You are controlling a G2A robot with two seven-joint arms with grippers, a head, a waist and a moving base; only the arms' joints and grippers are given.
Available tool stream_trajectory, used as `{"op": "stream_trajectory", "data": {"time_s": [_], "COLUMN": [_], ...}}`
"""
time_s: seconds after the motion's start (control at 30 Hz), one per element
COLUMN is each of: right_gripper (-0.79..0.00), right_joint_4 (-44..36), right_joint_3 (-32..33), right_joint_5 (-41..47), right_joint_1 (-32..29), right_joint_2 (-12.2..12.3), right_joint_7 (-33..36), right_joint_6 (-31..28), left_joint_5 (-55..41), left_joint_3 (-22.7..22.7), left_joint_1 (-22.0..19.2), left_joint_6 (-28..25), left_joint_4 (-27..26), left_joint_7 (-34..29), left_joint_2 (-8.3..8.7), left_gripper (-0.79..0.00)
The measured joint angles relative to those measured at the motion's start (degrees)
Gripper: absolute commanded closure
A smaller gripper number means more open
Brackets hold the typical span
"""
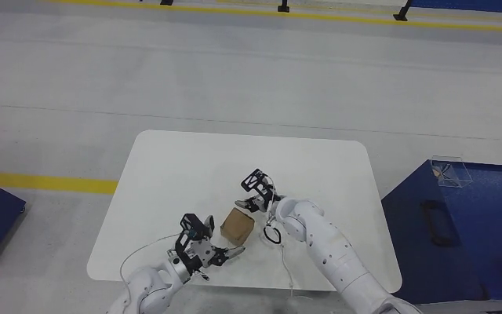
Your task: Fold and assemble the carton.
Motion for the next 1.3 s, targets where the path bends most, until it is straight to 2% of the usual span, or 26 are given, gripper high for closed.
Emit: {"op": "stream_trajectory", "data": {"time_s": [0.17,0.4,0.47,0.57,0.6,0.73,0.77,0.8,0.83,0.93,1.07,1.13,1.23,1.3], "right_gripper": [-0.785,-0.785,-0.785,-0.785,-0.785,-0.785,-0.785,-0.785,-0.785,-0.785,-0.785,-0.785,-0.785,-0.785], "right_joint_4": [0.0,0.0,0.0,0.0,0.0,0.0,0.0,0.0,0.0,-0.2,-3.0,-5.0,-9.2,-12.0], "right_joint_3": [0.0,0.0,0.0,0.0,0.0,0.0,0.0,0.0,0.0,0.2,3.9,6.6,10.5,12.3], "right_joint_5": [0.0,0.0,0.0,0.0,0.0,0.0,0.0,0.0,0.0,-0.4,-0.7,0.9,1.7,1.9], "right_joint_1": [0.0,0.0,0.0,0.0,0.0,0.0,0.0,0.0,0.0,-0.2,-1.8,-2.7,-5.0,-6.7], "right_joint_2": [0.0,0.0,0.0,0.0,0.0,0.0,0.0,0.0,0.0,0.1,0.8,1.4,2.5,3.1], "right_joint_7": [0.1,0.1,0.1,0.1,0.1,0.1,0.1,0.1,0.1,-0.3,-3.4,-4.4,-4.9,-3.8], "right_joint_6": [0.0,0.0,0.0,0.0,0.0,0.0,0.0,0.0,0.0,0.5,8.6,9.1,8.4,7.2], "left_joint_5": [8.9,14.1,14.9,14.8,14.7,13.4,13.3,13.2,13.1,12.3,8.3,4.2,-8.9,-22.5], "left_joint_3": [4.1,8.4,9.2,9.9,10.0,10.1,10.1,10.0,10.0,9.8,8.8,8.1,6.3,5.1], "left_joint_1": [-2.6,-5.7,-6.5,-7.2,-7.4,-7.7,-7.7,-7.7,-7.7,-7.6,-6.7,-6.1,-5.1,-4.8], "left_joint_6": [7.0,14.3,16.2,17.9,18.2,18.8,18.9,19.0,19.1,18.8,17.3,15.7,11.1,6.2], "left_joint_4": [4.4,9.2,10.5,11.9,12.2,13.0,13.1,13.2,13.3,13.2,11.5,10.5,9.1,9.0], "left_joint_7": [4.6,6.9,6.9,6.7,6.6,6.5,6.4,6.3,6.2,5.7,6.7,6.8,3.7,-1.8], "left_joint_2": [-0.73,-1.79,-2.06,-2.39,-2.47,-2.69,-2.7,-2.7,-2.71,-2.74,-2.76,-2.82,-3.13,-3.29], "left_gripper": [-0.785,-0.785,-0.711,-0.449,-0.388,-0.305,-0.246,-0.095,0.0,0.0,0.0,0.0,0.0,0.0]}}
